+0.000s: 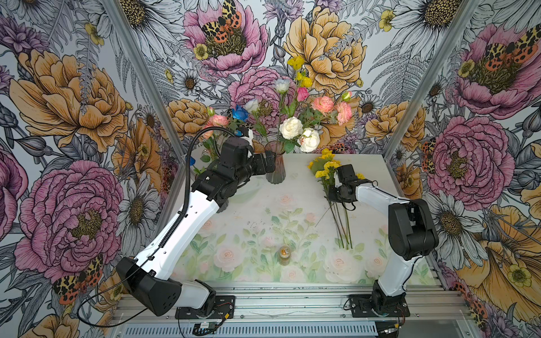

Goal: Pick out yellow flowers from the vase
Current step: Place the flower at the center of the board.

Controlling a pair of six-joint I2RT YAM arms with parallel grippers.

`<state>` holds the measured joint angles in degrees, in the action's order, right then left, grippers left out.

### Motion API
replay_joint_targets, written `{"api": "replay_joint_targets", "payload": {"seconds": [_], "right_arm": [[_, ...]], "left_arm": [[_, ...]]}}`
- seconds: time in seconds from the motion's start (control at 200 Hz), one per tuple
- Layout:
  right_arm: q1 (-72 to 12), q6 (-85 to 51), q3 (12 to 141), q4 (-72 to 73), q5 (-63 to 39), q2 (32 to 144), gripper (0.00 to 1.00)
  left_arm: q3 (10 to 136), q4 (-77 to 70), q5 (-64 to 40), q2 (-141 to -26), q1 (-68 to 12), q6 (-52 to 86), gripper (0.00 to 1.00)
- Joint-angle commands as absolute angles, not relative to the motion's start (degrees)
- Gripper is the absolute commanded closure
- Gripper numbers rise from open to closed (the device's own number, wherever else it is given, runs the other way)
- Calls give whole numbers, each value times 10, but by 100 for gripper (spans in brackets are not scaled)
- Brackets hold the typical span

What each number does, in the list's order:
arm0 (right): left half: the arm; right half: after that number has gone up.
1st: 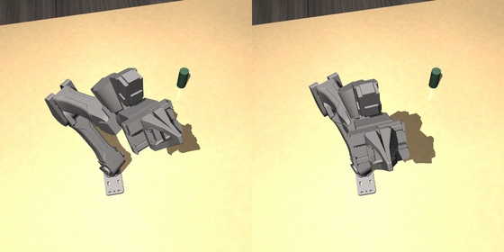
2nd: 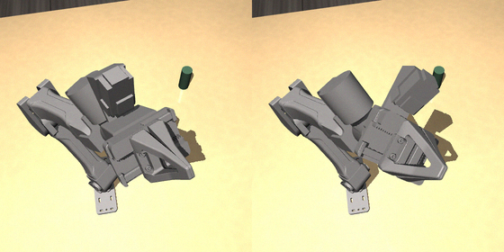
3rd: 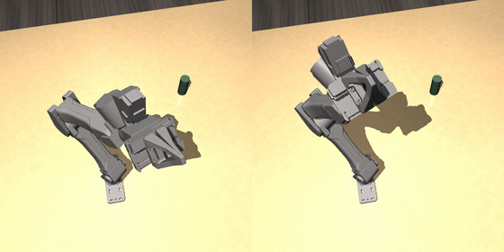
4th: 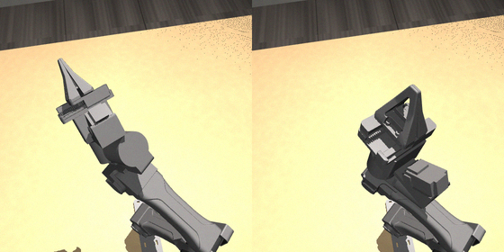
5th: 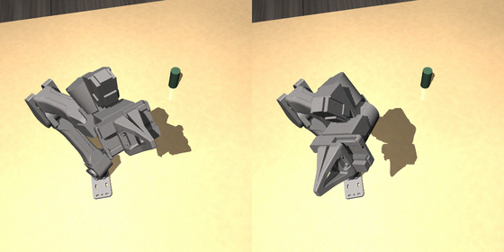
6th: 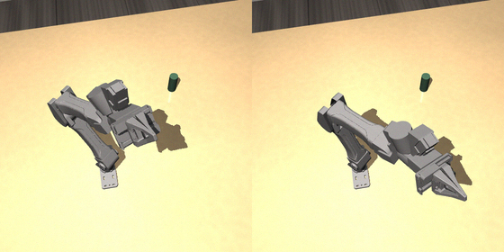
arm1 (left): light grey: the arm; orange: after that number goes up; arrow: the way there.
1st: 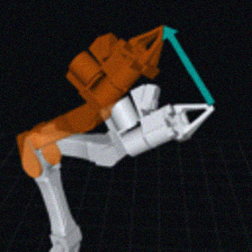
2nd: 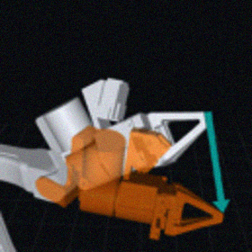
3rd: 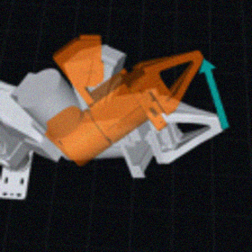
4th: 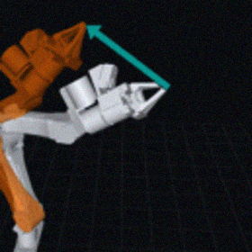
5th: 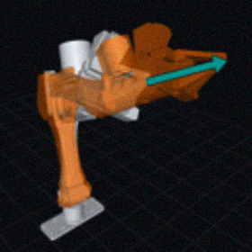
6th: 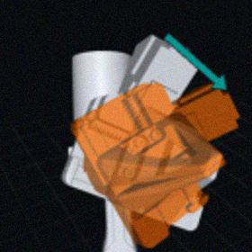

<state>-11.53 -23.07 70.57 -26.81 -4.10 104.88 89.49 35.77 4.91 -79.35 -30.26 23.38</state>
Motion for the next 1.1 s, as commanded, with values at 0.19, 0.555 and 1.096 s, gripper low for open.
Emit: {"api": "replay_joint_targets", "payload": {"seconds": [0.19,0.555,1.096], "right_arm": [[-109,-226,719,-277,-26,1048,77],[-111,-230,715,-282,-37,1005,56],[-133,-240,814,-238,-130,957,15]], "left_arm": [[904,346,49,-801,-303,203,1],[862,331,35,-798,-279,200,1],[837,312,6,-796,-275,213,1]]}}
